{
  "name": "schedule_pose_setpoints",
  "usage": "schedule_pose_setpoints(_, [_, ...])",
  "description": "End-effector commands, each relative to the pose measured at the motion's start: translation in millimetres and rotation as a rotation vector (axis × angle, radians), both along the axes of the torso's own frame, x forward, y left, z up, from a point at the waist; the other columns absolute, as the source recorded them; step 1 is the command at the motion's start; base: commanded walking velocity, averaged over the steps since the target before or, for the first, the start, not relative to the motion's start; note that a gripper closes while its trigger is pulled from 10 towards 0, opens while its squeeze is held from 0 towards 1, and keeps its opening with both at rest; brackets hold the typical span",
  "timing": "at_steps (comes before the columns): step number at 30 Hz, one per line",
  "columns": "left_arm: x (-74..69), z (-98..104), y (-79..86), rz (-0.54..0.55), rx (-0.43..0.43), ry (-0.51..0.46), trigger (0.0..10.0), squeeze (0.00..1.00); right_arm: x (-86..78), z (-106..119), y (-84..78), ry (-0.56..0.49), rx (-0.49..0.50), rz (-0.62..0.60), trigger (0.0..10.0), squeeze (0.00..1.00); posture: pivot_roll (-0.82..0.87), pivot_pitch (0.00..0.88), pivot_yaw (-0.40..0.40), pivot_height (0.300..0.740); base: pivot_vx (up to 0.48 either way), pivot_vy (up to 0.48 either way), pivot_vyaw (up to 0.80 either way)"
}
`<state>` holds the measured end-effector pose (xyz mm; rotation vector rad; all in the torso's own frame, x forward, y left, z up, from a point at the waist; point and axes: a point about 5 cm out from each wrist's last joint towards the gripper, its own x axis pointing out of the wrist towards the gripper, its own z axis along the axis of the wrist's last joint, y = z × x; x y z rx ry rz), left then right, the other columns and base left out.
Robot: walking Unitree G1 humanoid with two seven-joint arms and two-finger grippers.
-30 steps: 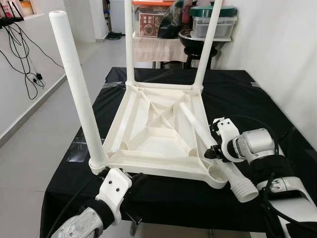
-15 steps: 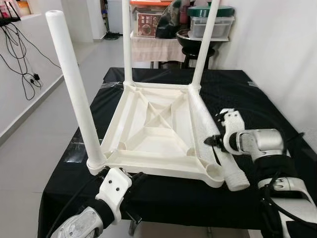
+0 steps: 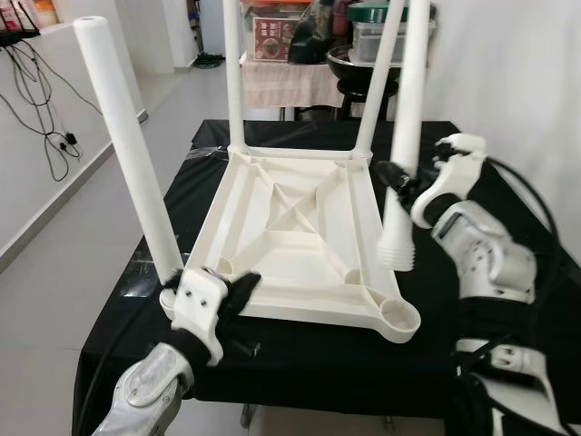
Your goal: Building children table
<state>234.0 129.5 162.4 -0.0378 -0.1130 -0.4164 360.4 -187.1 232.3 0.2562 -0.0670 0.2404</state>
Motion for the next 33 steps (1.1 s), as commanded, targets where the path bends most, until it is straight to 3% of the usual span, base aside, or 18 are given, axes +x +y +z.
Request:
schedule_pose_setpoints(1, [3.3, -9.7, 5.1, 0.037, -0.021, 0.061, 10.0, 0.0, -6.6, 3.1, 8.9, -0.064, 0.048, 0.048, 10.0, 0.0, -0.13, 0.0, -0.008, 0.74, 0.0, 0.0, 0.0])
schedule_pose_setpoints(3, [5.7, -13.2, 7.0, 0.054, -0.003, 0.073, 10.0, 0.0, -21.3, -6.7, 25.8, -0.091, 0.136, 0.178, 10.0, 0.0, -0.12, 0.0, -0.001, 0.74, 0.0, 0.0, 0.0])
schedule_pose_setpoints(5, [6.3, -13.5, 7.5, 0.059, 0.008, 0.072, 10.0, 0.0, -27.2, -8.5, 30.9, -0.107, 0.157, 0.221, 10.0, 0.0, -0.12, 0.0, -0.001, 0.74, 0.0, 0.0, 0.0])
schedule_pose_setpoints(7, [11.7, -13.3, 13.5, 0.144, 0.09, 0.044, 10.0, 0.0, -36.6, -12.5, 38.2, -0.123, 0.148, 0.282, 10.0, 0.0, -0.12, 0.0, 0.005, 0.74, 0.0, 0.0, 0.0])
schedule_pose_setpoints(13, [17.8, -16.2, 19.4, 0.193, 0.096, 0.077, 10.0, 0.0, -39.1, -16.2, 37.0, -0.131, 0.129, 0.263, 10.0, 0.0, -0.12, 0.0, 0.01, 0.74, 0.0, 0.0, 0.0])
schedule_pose_setpoints(18, [22.8, -20.8, 19.9, 0.209, 0.141, 0.121, 10.0, 0.0, -42.1, -20.0, 37.3, -0.132, 0.12, 0.257, 10.0, 0.0, -0.12, 0.0, 0.012, 0.74, -0.48, 0.0, 0.0])
schedule_pose_setpoints(23, [23.6, -20.1, 19.4, 0.207, 0.141, 0.104, 10.0, 0.0, -46.9, -26.6, 41.6, -0.121, 0.103, 0.268, 10.0, 0.0, -0.11, 0.0, 0.012, 0.74, -0.48, 0.0, 0.0])
schedule_pose_setpoints(25, [21.4, -15.7, 17.1, 0.175, 0.139, 0.054, 10.0, 0.0, -50.4, -30.2, 45.7, -0.116, 0.099, 0.283, 10.0, 0.0, -0.11, 0.0, 0.012, 0.74, 0.0, 0.0, 0.0])
schedule_pose_setpoints(33, [20.0, -16.1, 12.2, 0.108, 0.125, 0.041, 10.0, 0.0, -52.1, -30.3, 48.3, -0.129, 0.095, 0.296, 10.0, 0.0, -0.11, 0.0, 0.013, 0.74, 0.0, 0.0, 0.0])
